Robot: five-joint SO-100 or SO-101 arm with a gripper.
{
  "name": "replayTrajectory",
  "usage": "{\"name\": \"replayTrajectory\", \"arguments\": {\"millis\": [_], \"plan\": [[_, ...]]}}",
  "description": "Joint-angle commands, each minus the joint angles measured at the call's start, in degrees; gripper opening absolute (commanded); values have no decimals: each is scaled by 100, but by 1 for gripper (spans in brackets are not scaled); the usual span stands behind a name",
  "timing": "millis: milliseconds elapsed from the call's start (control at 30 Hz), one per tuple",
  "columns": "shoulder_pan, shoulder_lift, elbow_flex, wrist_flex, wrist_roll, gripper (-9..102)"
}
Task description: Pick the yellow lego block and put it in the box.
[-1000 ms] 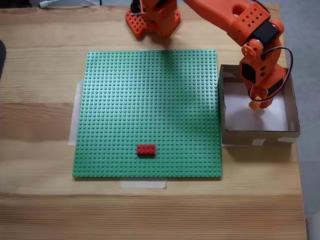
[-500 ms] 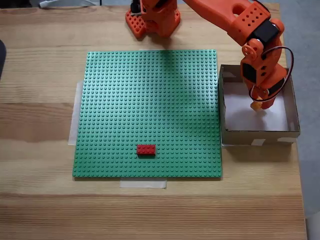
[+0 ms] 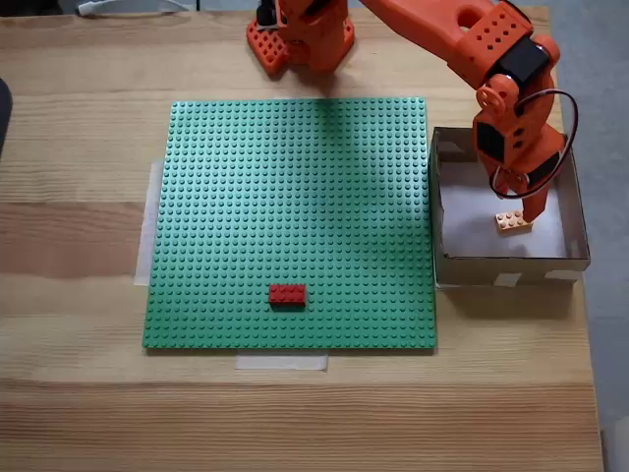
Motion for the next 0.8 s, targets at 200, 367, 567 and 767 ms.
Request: {"name": "replayTrajectory", "arguments": {"millis": [200,367,567,767], "plan": [[-44,633,-185,97,158,13],[53,1424,360,-18,44,12],[264,2329,1160,-255,-79,10],[624,3252,1951,-571,-290,7]]}}
